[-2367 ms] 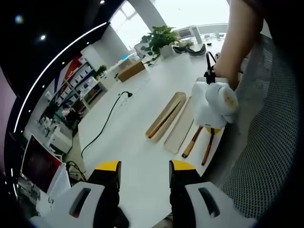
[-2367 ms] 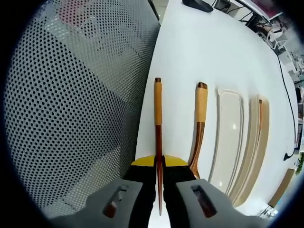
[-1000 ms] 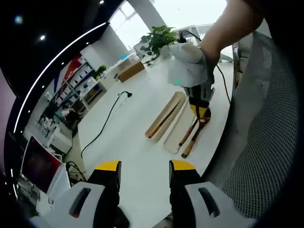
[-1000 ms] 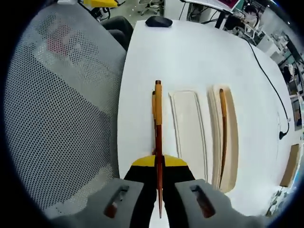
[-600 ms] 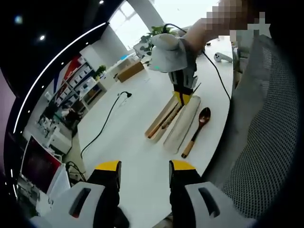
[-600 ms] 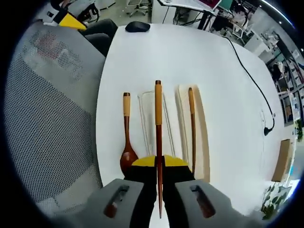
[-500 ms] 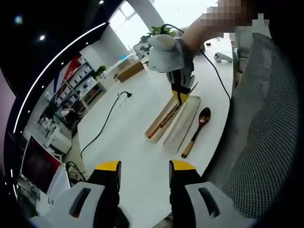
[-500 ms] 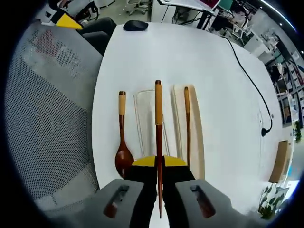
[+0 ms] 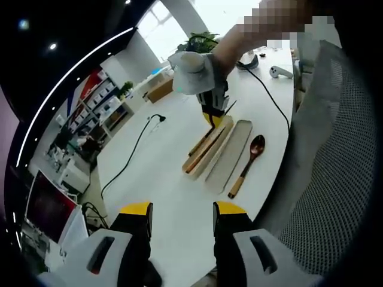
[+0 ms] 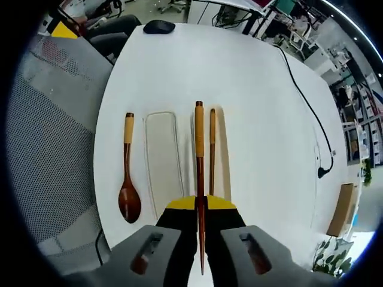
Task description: Arrange the utensils inside the cutlery case until each visible utensil rests in its matching compartment.
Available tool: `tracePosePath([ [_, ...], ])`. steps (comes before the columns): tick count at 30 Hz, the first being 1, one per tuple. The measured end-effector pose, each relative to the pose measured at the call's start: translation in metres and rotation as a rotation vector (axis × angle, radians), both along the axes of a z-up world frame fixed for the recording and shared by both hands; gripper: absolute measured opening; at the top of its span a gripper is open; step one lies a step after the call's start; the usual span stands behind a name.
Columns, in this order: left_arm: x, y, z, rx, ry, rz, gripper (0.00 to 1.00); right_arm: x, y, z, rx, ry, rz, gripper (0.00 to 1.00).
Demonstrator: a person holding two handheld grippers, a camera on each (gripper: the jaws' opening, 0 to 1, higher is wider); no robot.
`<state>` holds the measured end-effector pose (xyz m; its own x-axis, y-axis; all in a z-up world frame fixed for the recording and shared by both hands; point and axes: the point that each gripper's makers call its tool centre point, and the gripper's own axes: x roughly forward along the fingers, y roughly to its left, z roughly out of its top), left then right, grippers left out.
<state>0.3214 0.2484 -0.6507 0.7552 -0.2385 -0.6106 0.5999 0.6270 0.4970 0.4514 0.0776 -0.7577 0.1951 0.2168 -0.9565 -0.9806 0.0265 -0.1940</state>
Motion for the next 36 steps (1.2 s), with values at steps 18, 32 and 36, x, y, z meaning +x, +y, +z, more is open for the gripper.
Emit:
tracePosePath([
  [18, 0.000, 0.001, 0.000, -0.005, 0.004, 0.006, 0.41, 0.015, 0.013, -0.027, -0.026, -0.010, 0.020, 0.00],
  [32, 0.000, 0.001, -0.001, -0.006, 0.008, 0.009, 0.41, 0.013, 0.023, -0.041, -0.030, 0.013, 0.039, 0.00],
  [36, 0.000, 0.002, -0.001, -0.007, 0.010, 0.012, 0.41, 0.016, 0.025, -0.047, -0.033, 0.021, 0.038, 0.00],
])
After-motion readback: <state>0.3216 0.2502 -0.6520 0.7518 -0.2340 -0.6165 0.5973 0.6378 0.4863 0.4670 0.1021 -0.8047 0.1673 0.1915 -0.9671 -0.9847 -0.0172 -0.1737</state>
